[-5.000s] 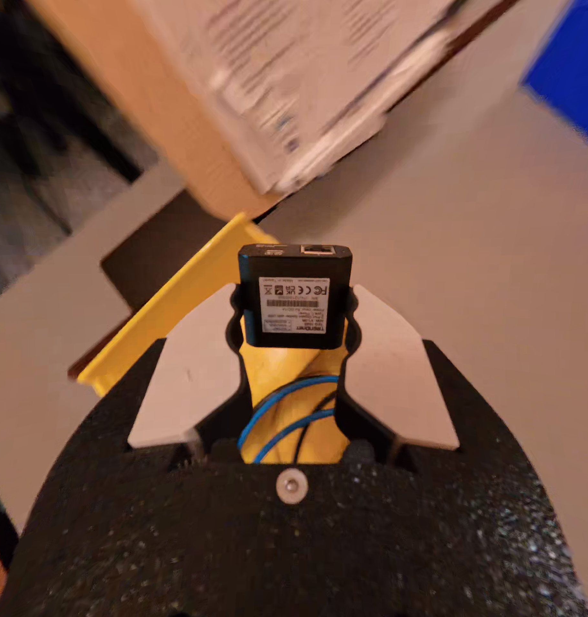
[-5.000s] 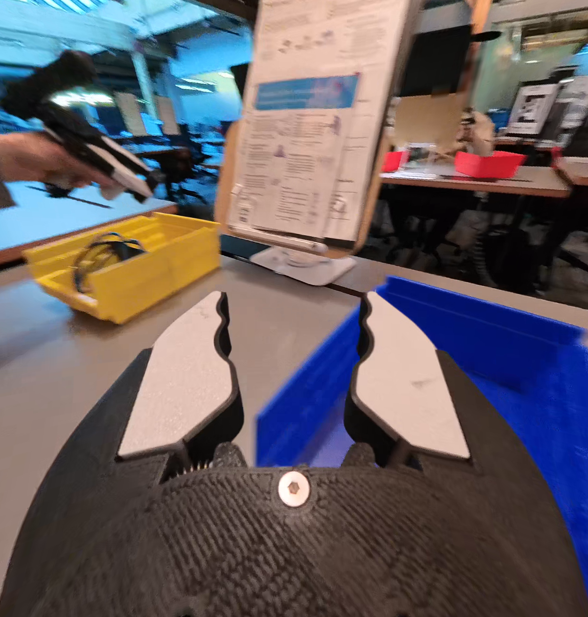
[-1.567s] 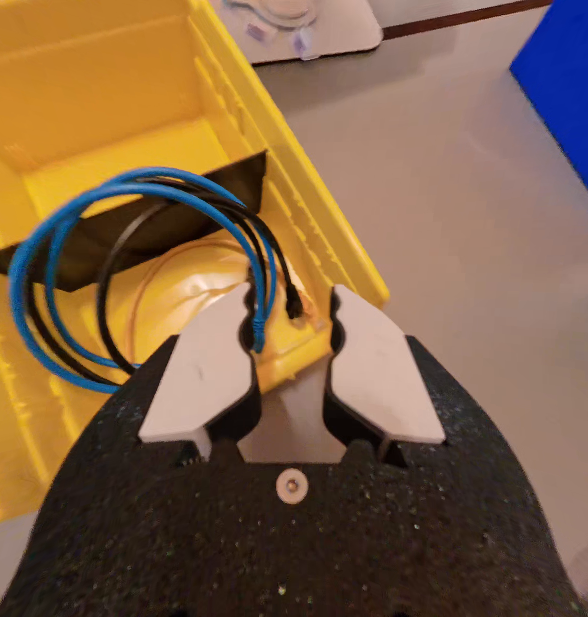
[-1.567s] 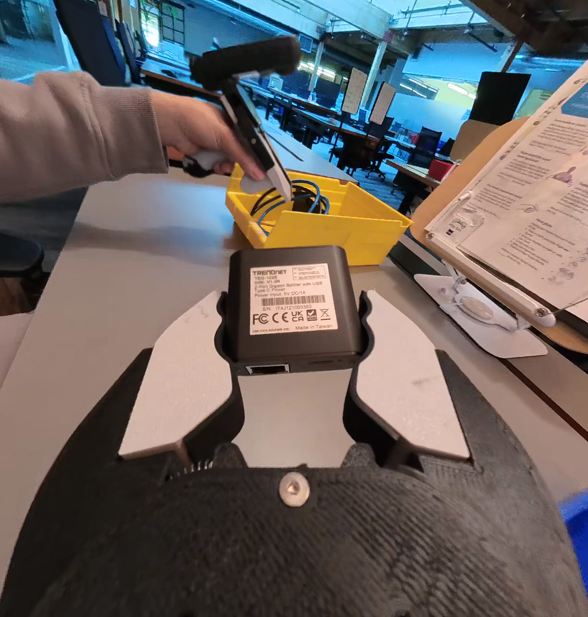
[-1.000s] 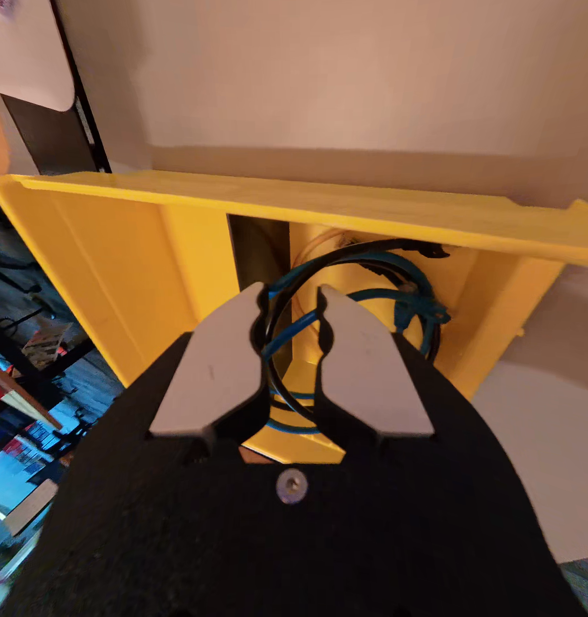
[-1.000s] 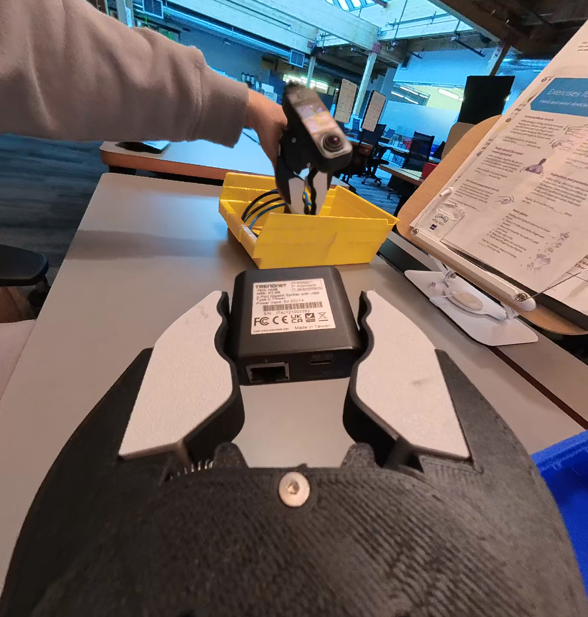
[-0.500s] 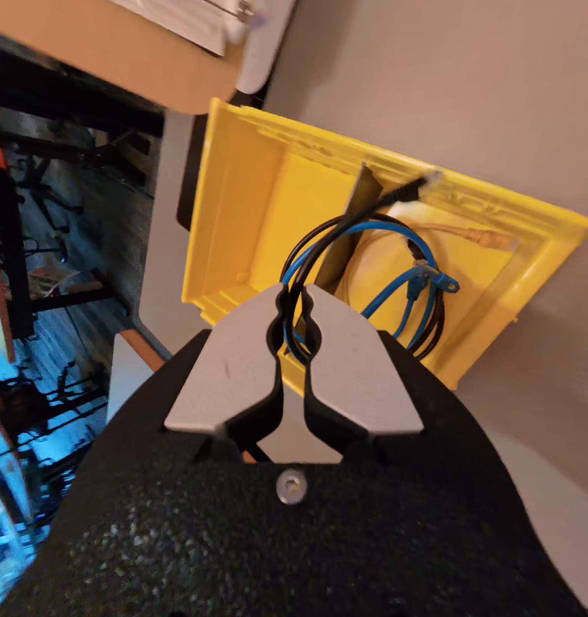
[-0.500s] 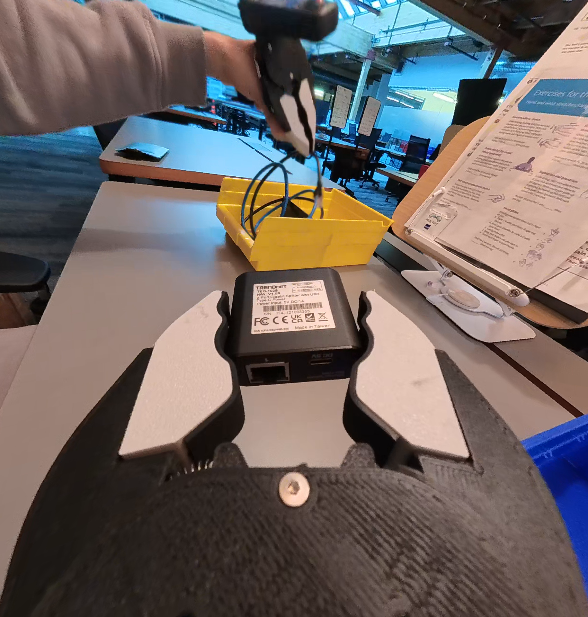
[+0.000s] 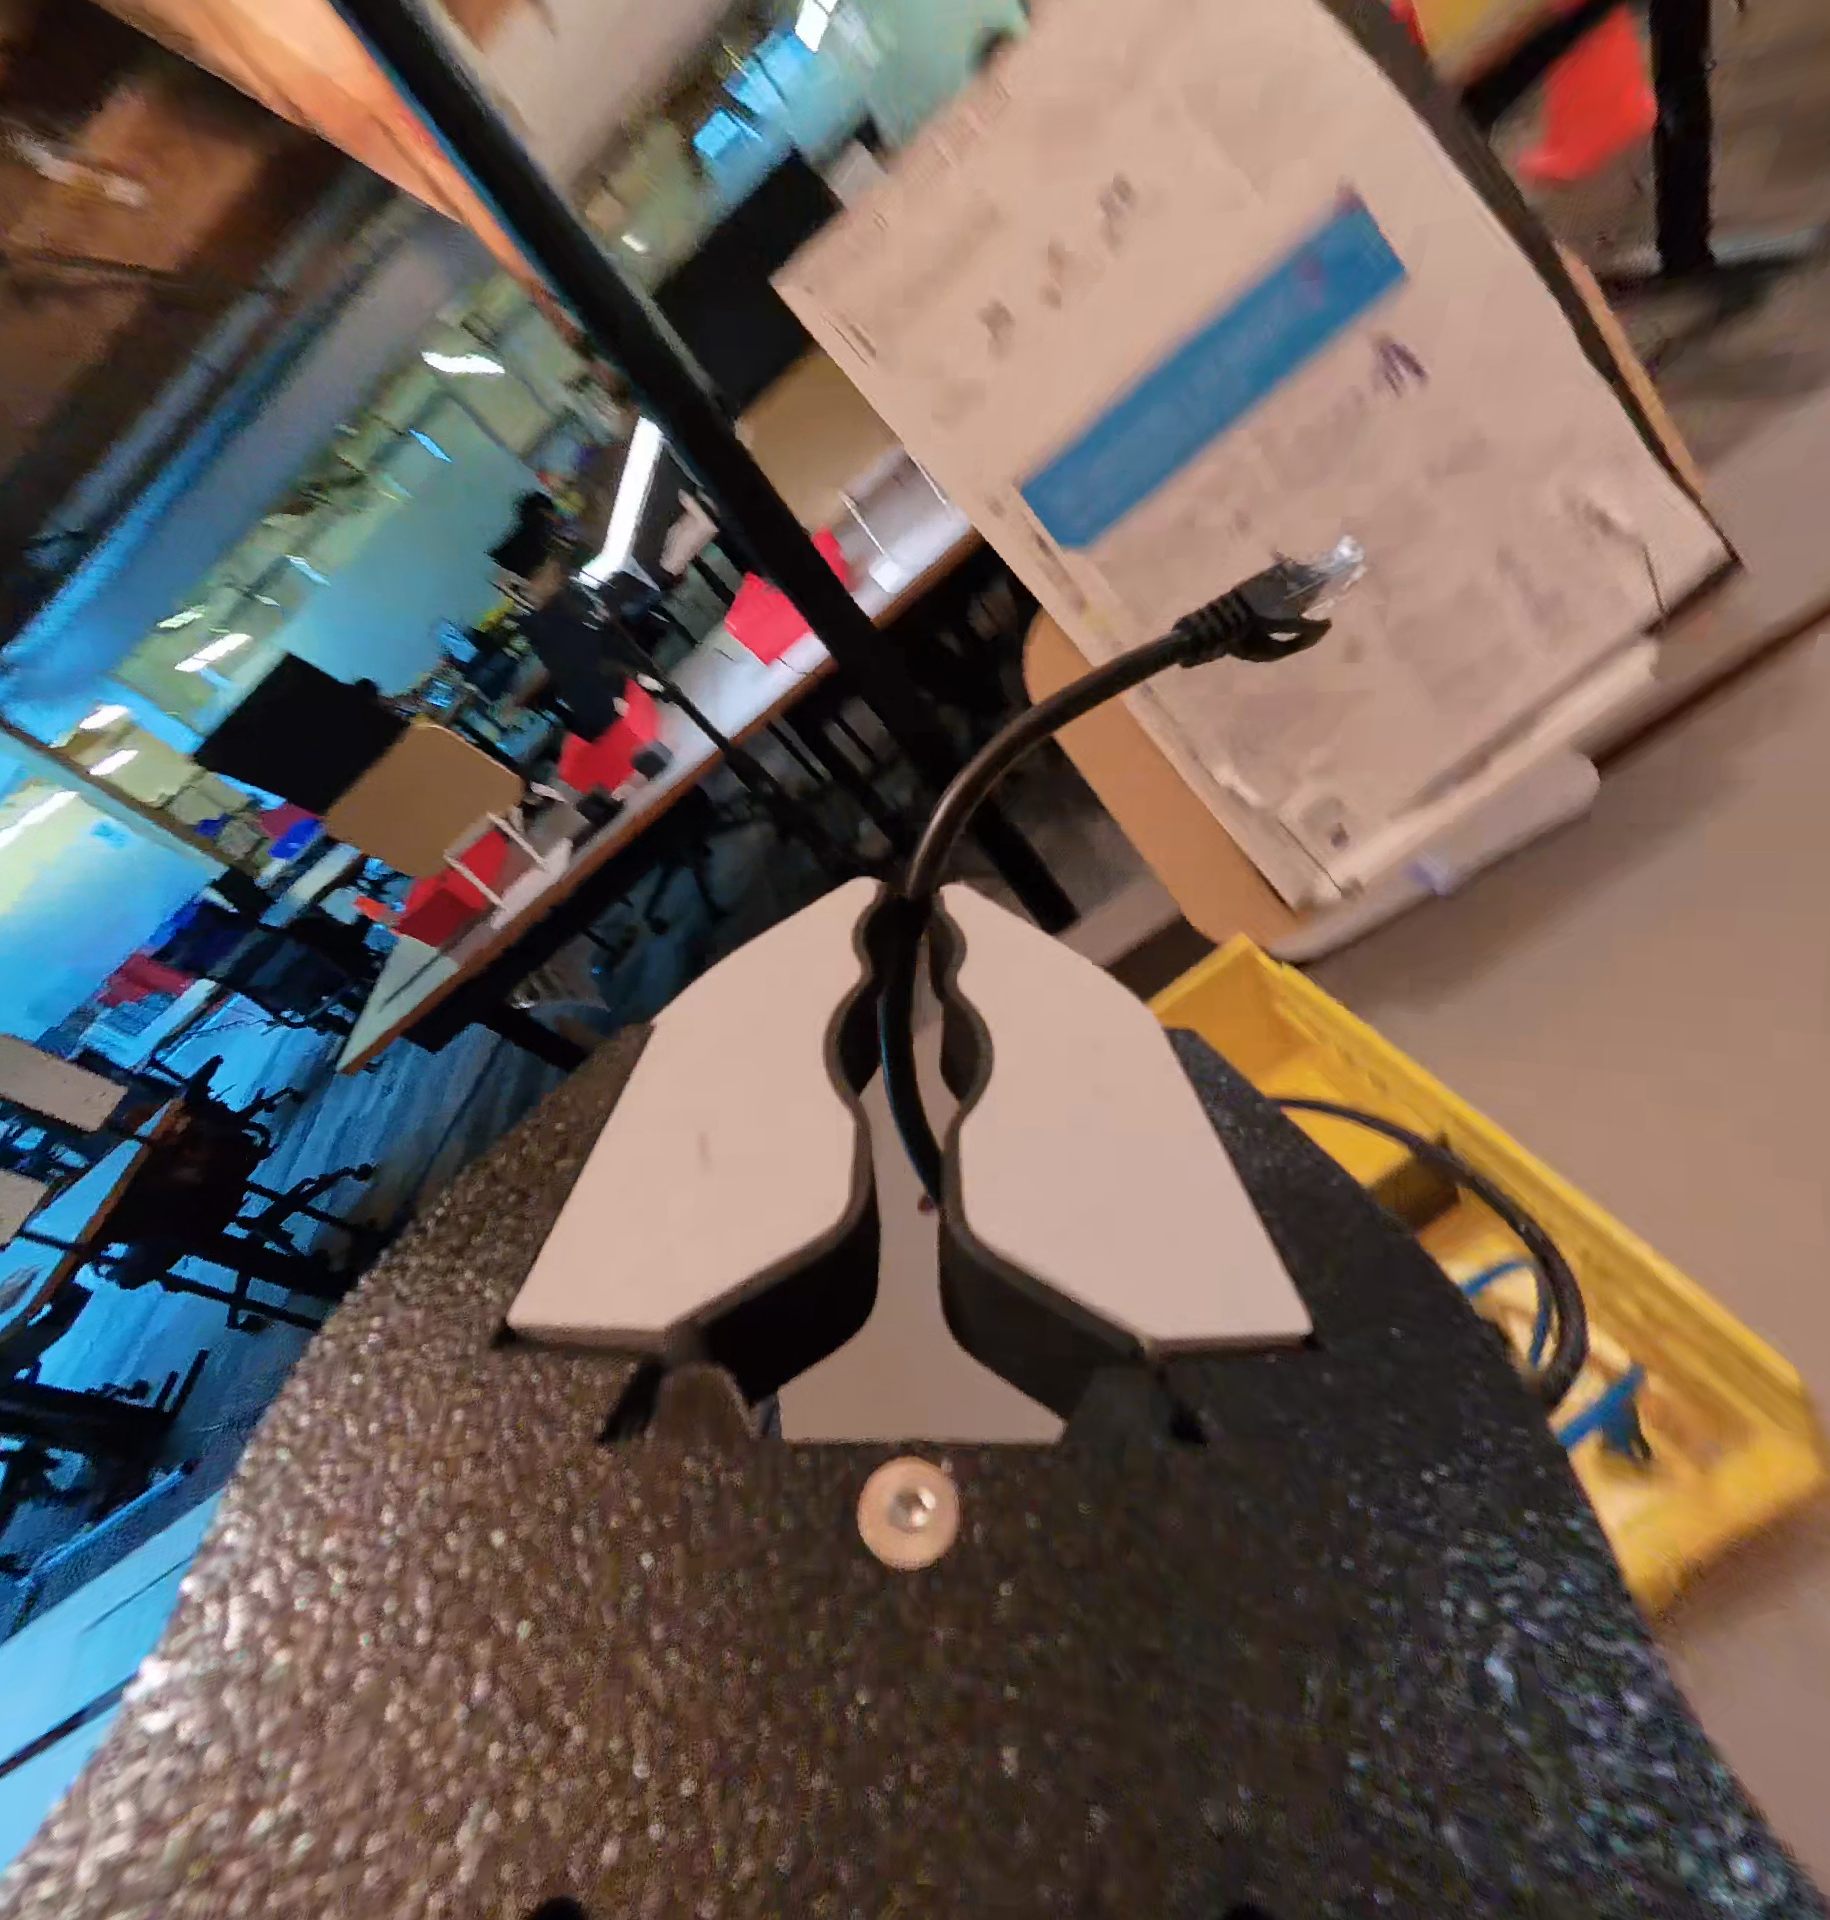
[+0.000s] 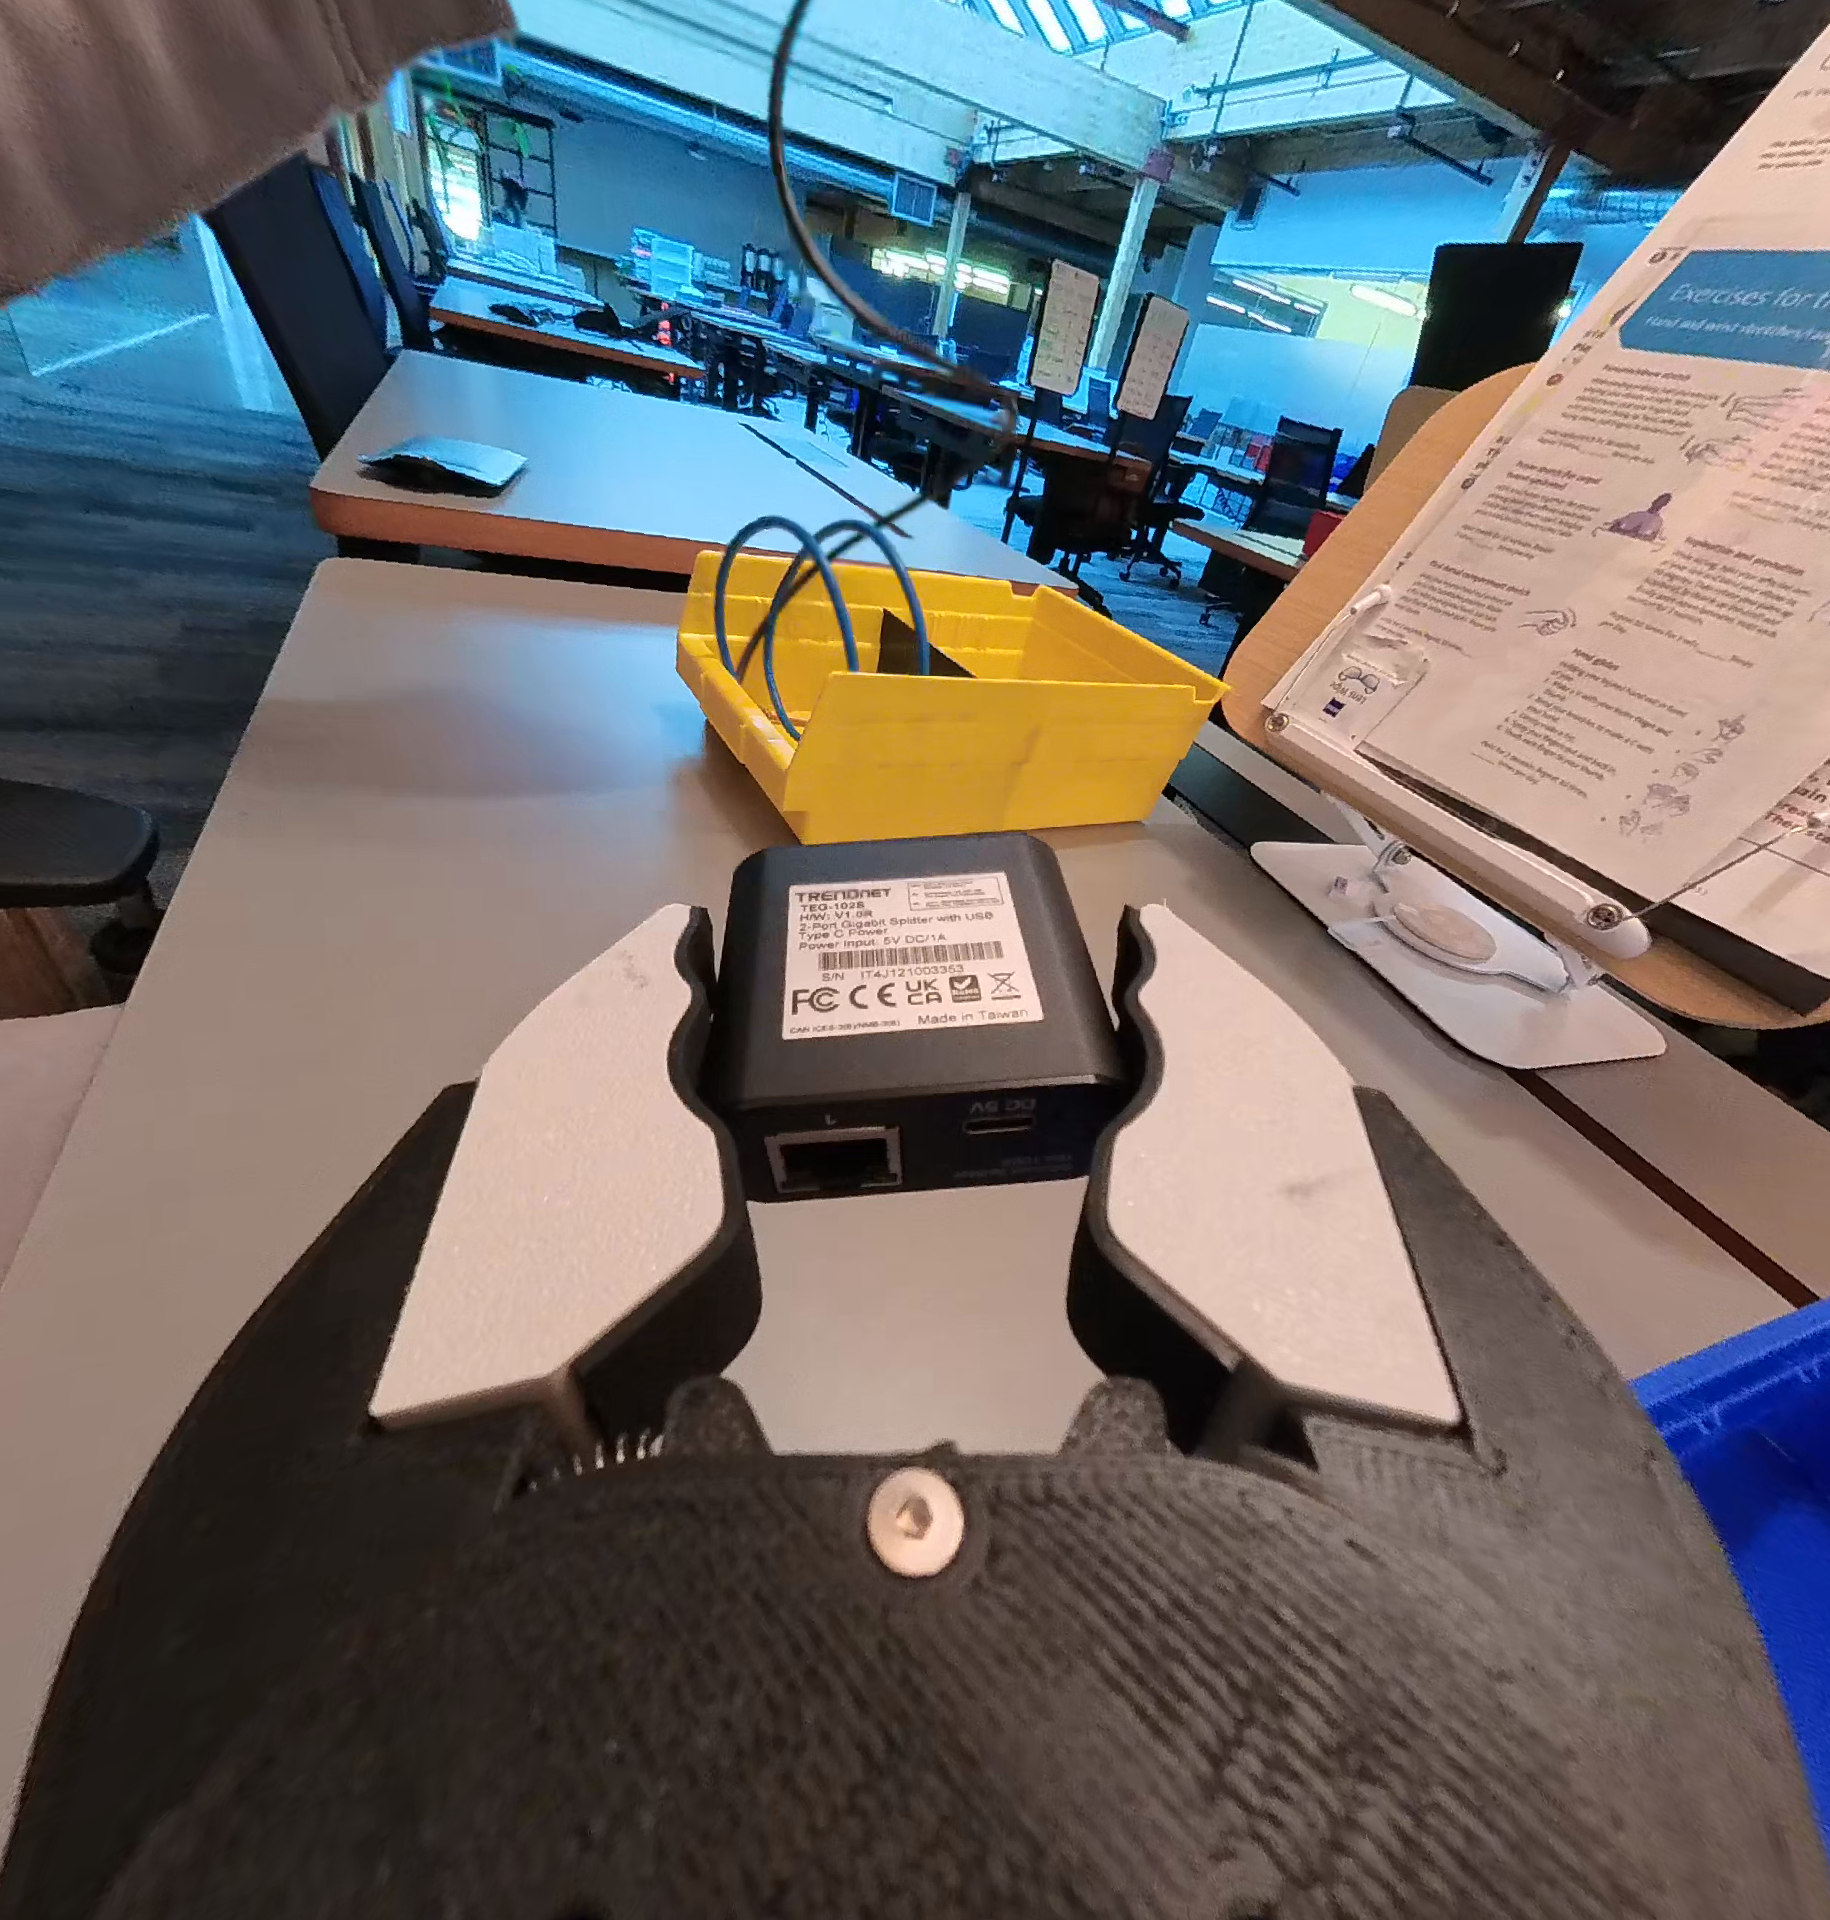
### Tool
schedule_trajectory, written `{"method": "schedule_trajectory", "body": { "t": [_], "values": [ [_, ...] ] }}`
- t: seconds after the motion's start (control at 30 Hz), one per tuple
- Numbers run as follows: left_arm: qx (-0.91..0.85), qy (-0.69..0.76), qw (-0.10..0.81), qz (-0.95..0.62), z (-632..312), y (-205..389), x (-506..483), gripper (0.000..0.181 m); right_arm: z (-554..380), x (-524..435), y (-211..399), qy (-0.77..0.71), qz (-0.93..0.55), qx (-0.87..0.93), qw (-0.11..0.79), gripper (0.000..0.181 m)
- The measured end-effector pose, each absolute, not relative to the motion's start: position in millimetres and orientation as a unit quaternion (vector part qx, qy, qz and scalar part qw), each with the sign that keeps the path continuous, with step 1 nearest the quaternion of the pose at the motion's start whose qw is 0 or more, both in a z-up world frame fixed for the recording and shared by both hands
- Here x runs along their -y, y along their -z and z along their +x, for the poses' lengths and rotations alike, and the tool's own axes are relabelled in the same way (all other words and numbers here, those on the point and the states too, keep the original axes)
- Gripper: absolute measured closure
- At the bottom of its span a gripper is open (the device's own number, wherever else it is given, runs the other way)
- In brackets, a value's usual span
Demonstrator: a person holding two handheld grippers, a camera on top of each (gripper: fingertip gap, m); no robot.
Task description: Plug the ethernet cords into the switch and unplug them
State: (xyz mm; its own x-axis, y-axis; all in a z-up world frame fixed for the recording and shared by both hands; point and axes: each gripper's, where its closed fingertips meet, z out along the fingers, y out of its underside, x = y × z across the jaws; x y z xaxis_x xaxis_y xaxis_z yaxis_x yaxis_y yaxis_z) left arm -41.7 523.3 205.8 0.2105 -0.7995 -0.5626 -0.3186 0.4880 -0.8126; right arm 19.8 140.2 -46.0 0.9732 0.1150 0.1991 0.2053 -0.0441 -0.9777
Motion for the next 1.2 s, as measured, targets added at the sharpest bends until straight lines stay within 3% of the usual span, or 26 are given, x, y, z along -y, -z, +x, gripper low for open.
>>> {"method": "schedule_trajectory", "body": {
  "t": [0.03, 0.27, 0.53, 0.67, 0.87, 1.2],
  "values": [
    [-0.576, 0.197, 0.639, -0.470, -45.7, -219.2, -525.6, 0.175, 19.8, -140.1, 46.3, 0.033, -0.722, 0.111, 0.682, 0.107],
    [-0.436, 0.164, 0.768, -0.440, -95.9, -324.4, -536.3, 0.176, 20.5, -139.0, 47.1, 0.035, -0.723, 0.111, 0.681, 0.107],
    [-0.452, 0.165, 0.767, -0.425, -109.6, -377.5, -517.7, 0.173, 19.3, -143.7, 54.6, 0.026, -0.728, 0.112, 0.676, 0.107],
    [-0.508, 0.162, 0.732, -0.424, -101.1, -350.9, -501.9, 0.175, 18.9, -144.6, 57.3, 0.027, -0.731, 0.114, 0.672, 0.107],
    [-0.598, 0.298, 0.627, -0.400, -93.8, -287.4, -413.4, 0.176, 24.7, -140.3, 54.6, 0.031, -0.728, 0.105, 0.677, 0.107],
    [-0.770, 0.312, 0.430, -0.353, -59.3, -59.0, -275.0, 0.176, 33.8, -131.3, 47.5, 0.038, -0.720, 0.089, 0.687, 0.107]
  ]
}}
